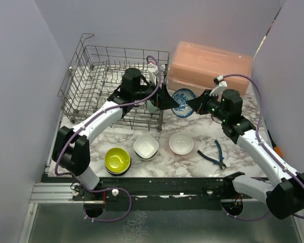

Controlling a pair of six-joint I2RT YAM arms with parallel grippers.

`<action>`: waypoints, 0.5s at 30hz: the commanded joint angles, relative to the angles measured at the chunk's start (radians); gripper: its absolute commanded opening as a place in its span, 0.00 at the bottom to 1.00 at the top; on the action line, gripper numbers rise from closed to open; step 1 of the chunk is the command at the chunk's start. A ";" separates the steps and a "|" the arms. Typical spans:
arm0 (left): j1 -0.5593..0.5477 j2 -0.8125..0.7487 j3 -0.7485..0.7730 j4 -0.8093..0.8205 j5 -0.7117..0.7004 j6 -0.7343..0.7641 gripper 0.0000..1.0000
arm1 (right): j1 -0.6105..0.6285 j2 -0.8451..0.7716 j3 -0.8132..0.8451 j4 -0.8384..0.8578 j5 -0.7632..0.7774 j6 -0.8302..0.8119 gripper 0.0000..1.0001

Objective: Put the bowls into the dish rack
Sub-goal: Turn the bowl upside down on the dish rack.

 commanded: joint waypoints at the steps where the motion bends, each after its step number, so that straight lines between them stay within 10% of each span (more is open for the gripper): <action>1: 0.023 -0.015 -0.017 0.091 0.025 -0.089 0.99 | 0.004 0.007 0.013 0.107 -0.085 0.022 0.00; 15: 0.048 0.044 -0.028 0.187 0.128 -0.272 0.99 | -0.004 0.080 0.076 0.226 -0.240 0.054 0.00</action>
